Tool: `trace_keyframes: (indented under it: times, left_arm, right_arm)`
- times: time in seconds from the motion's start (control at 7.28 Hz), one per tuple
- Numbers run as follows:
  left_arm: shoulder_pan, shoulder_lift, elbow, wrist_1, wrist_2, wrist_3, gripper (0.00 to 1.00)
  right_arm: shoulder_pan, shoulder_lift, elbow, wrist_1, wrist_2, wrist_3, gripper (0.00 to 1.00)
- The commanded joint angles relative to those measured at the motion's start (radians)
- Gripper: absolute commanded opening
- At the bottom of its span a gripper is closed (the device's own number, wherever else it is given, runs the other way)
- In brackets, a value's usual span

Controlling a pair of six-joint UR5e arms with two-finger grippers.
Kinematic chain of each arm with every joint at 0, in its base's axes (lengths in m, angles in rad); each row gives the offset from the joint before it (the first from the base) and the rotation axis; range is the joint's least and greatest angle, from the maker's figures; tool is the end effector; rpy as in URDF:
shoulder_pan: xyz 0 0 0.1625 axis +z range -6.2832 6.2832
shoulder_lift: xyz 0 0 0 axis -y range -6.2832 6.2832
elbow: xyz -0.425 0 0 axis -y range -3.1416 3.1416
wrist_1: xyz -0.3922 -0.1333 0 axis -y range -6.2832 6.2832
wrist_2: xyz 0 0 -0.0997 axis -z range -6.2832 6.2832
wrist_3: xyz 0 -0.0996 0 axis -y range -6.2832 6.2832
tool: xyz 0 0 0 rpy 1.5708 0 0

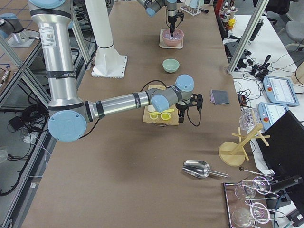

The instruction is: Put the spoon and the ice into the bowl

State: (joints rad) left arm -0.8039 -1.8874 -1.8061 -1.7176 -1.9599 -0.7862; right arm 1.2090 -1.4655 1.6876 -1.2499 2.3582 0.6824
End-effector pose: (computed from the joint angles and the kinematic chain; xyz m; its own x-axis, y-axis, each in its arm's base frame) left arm 0.3489 -0.4997 0.3672 0.7271 0.1876 -0.6604 -0.0237 0.9682 0.2489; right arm -0.1356 -0.5356 0.5074 0.6028 0.0454 0.7966 -0.0993 0.9949 0.0184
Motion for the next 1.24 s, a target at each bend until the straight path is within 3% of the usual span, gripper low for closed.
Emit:
trace_keyframes:
  times: [0.0,0.27,0.69,1.1]
  left_arm:
    - [0.002,-0.001,-0.001,-0.002,0.042,0.087,0.76]
    - [0.009,0.001,0.001,-0.004,0.044,0.146,0.75]
    - [0.044,0.004,0.019,-0.005,0.035,0.136,0.91]
    - [0.045,0.002,0.039,-0.008,0.030,0.144,0.88]
  right_arm:
    - [-0.022,0.001,0.001,0.001,-0.019,-0.007,1.00]
    - [-0.029,0.008,0.001,0.001,-0.019,-0.007,1.00]
    - [-0.058,0.031,0.000,0.000,-0.031,-0.003,1.00]
    - [-0.075,0.036,0.000,0.000,-0.042,0.002,1.00]
